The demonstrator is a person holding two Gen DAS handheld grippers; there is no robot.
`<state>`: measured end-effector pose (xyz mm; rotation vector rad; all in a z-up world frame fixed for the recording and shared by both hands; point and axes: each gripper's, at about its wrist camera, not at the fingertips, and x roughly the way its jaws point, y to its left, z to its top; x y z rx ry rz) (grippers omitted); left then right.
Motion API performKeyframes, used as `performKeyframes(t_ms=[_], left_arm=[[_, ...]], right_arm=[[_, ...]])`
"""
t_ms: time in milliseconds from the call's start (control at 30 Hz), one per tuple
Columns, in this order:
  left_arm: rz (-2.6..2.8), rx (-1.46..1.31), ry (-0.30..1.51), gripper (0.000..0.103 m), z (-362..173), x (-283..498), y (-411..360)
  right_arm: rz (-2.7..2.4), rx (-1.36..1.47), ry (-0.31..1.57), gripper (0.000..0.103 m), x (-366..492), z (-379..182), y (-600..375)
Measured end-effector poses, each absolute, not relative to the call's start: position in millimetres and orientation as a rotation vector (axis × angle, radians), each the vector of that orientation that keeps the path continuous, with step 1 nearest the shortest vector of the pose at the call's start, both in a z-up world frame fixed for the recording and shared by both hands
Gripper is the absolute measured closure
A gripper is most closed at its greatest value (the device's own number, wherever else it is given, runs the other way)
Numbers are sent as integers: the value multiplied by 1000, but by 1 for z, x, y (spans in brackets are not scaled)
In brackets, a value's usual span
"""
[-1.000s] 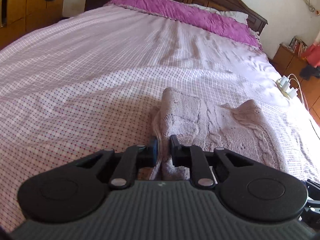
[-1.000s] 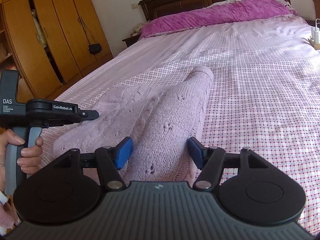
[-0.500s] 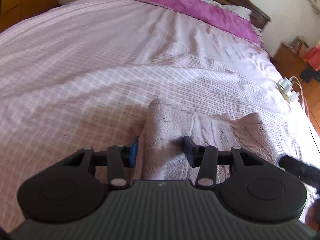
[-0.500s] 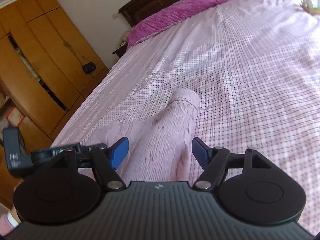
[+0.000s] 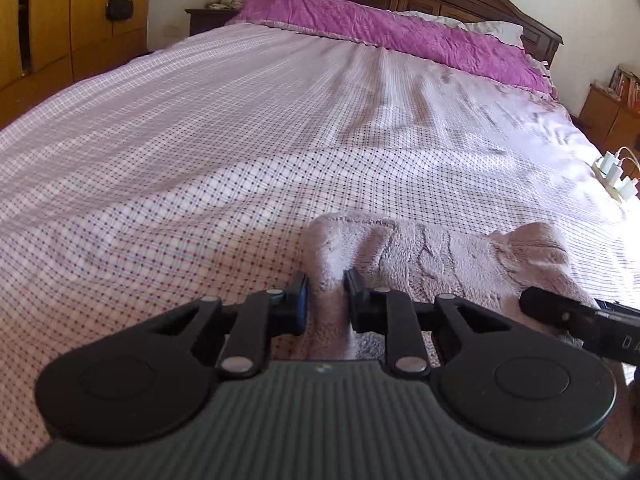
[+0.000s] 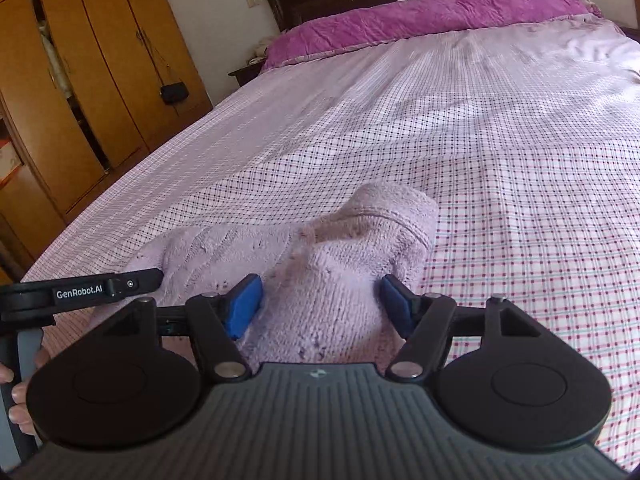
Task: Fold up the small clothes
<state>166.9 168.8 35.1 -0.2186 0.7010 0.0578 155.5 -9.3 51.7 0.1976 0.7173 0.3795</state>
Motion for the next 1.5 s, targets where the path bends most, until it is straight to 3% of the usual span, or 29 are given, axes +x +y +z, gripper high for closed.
performKeyframes(t_ms=[167, 233, 367, 433, 500, 867, 900, 967, 1033, 1100, 1500], left_arm=[[34, -216, 735, 64, 54, 147, 172], [52, -179, 761, 51, 59, 139, 172], [33, -195, 802, 41, 61, 124, 175], [26, -228, 814, 26, 57, 115, 177], [30, -247, 824, 23, 52, 107, 177], [-221, -613, 872, 25, 11, 110, 186], [-205, -621, 870, 29, 10, 110, 185], [-178, -670, 871, 40, 9, 110, 189], [-185, -707, 879, 55, 10, 108, 192], [-193, -715, 876, 59, 15, 105, 195], [-280, -741, 865, 63, 58, 84, 164]], right_arm=[[372, 269, 715, 28, 140, 67, -34], [385, 315, 731, 28, 129, 70, -45], [387, 378, 763, 25, 104, 70, -62], [393, 430, 780, 24, 93, 67, -71], [398, 482, 791, 23, 85, 62, -76], [468, 584, 841, 19, 84, 27, -49], [457, 590, 840, 20, 84, 27, -48], [408, 611, 835, 36, 83, 29, -49], [404, 632, 827, 43, 79, 31, -50], [403, 625, 817, 47, 75, 35, -49], [429, 621, 809, 51, 46, 99, -80]])
